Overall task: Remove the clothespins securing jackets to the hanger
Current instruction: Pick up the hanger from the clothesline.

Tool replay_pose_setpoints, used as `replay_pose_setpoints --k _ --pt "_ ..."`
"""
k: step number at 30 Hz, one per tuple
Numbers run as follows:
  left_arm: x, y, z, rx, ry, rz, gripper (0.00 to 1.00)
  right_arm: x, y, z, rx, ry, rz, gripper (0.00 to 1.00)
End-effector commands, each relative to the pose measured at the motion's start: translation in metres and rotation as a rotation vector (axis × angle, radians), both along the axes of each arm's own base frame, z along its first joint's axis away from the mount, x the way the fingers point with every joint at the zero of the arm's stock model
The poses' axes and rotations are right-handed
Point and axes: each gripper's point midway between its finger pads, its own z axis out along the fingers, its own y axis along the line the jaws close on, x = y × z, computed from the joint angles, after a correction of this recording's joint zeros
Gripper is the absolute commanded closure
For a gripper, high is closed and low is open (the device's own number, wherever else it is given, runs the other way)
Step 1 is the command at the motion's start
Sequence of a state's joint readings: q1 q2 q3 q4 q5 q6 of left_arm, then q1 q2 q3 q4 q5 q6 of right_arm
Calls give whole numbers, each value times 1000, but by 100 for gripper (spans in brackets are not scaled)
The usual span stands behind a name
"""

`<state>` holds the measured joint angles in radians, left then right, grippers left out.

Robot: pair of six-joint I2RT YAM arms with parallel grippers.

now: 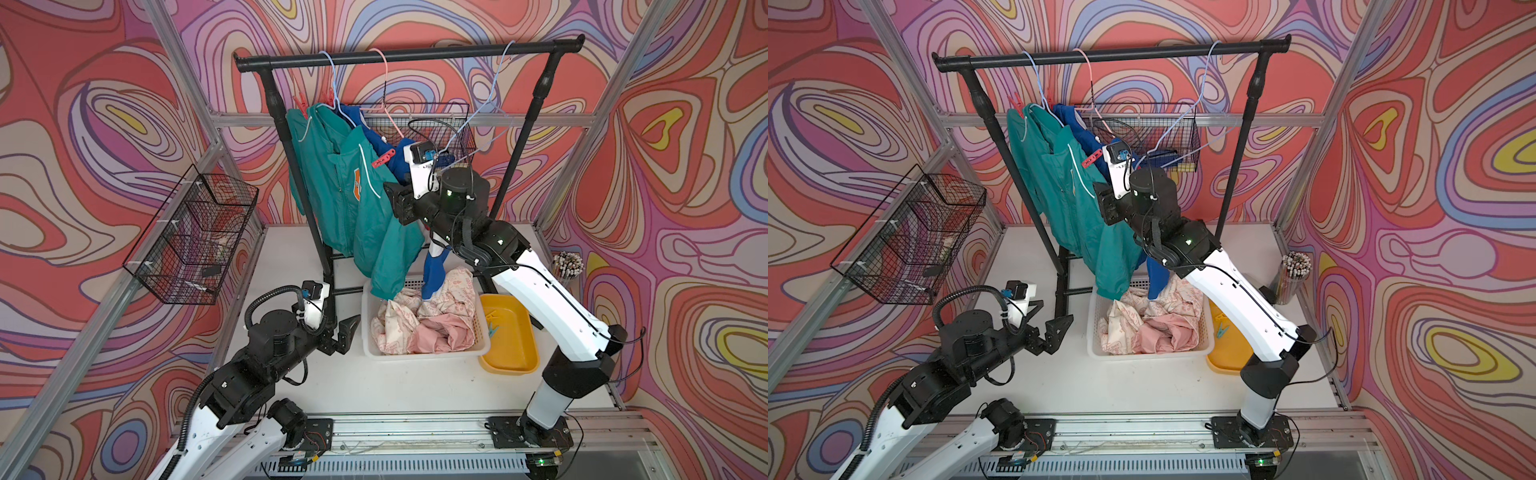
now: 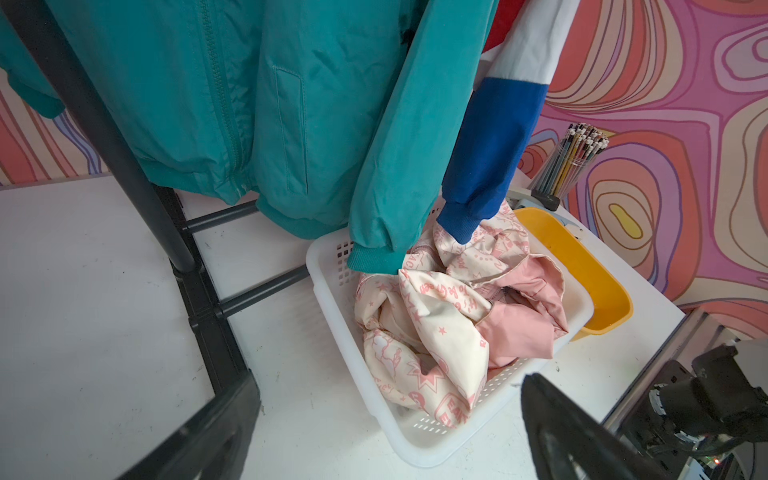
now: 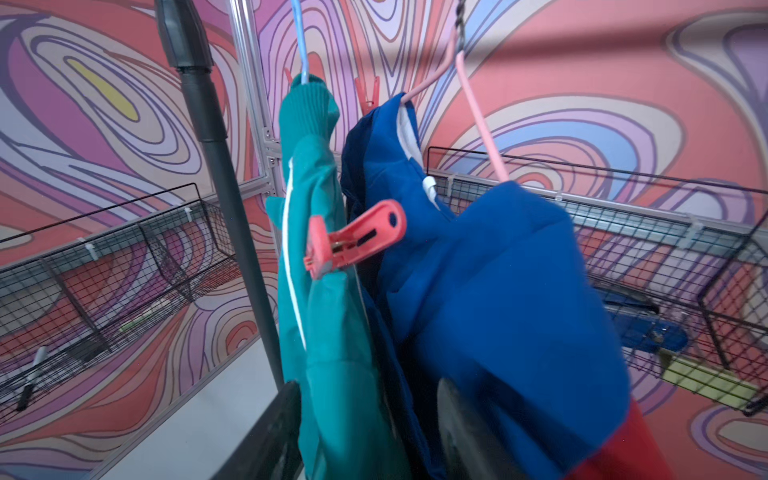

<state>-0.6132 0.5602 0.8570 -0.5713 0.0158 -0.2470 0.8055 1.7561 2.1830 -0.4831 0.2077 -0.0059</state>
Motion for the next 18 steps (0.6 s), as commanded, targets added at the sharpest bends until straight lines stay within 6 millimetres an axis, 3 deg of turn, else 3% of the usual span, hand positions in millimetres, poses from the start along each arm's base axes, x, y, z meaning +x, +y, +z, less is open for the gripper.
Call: replay_pose_setpoints --k 1,11,14,18 --pt "1 1 3 -26 -12 11 0 4 22 -15 -11 26 65 52" --pt "0 5 -1 -28 -2 32 0 18 39 -20 -11 13 75 76" --pt "-2 8 -3 -25 1 38 0 15 39 -15 12 6 84 75" --pt "-3 9 -6 -27 9 42 0 8 38 -6 43 1 112 55"
